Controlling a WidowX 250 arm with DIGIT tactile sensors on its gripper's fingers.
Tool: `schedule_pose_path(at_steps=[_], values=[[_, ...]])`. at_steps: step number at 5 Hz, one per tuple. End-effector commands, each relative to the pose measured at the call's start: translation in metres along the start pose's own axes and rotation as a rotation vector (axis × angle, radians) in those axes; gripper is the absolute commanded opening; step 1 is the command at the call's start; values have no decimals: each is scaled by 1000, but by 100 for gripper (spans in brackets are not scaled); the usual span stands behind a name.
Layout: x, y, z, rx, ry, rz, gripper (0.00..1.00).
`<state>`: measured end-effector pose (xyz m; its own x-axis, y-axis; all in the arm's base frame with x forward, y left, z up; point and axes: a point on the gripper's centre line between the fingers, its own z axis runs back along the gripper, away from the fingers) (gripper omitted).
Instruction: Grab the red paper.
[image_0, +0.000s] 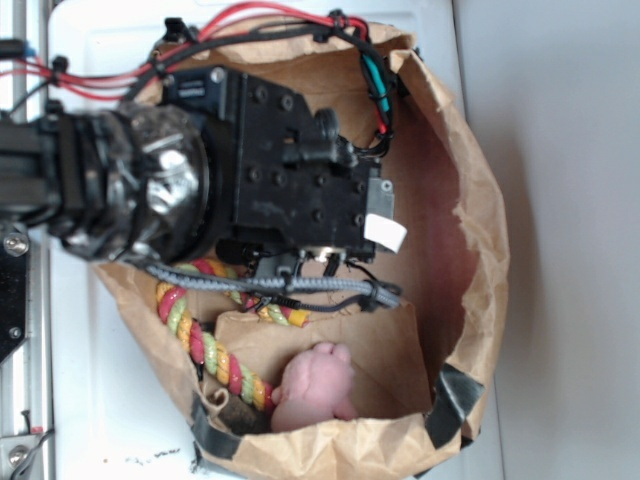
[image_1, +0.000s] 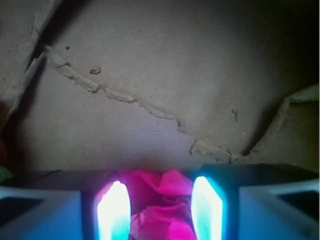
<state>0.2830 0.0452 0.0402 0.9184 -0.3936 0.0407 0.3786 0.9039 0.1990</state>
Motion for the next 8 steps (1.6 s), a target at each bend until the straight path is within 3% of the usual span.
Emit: schedule_pose_path(at_steps=[1,3,8], values=[[7,9,22,33,-68,29,0],[10,12,30,29,-92,31,0],[41,3,119,-55,-263,142,0]])
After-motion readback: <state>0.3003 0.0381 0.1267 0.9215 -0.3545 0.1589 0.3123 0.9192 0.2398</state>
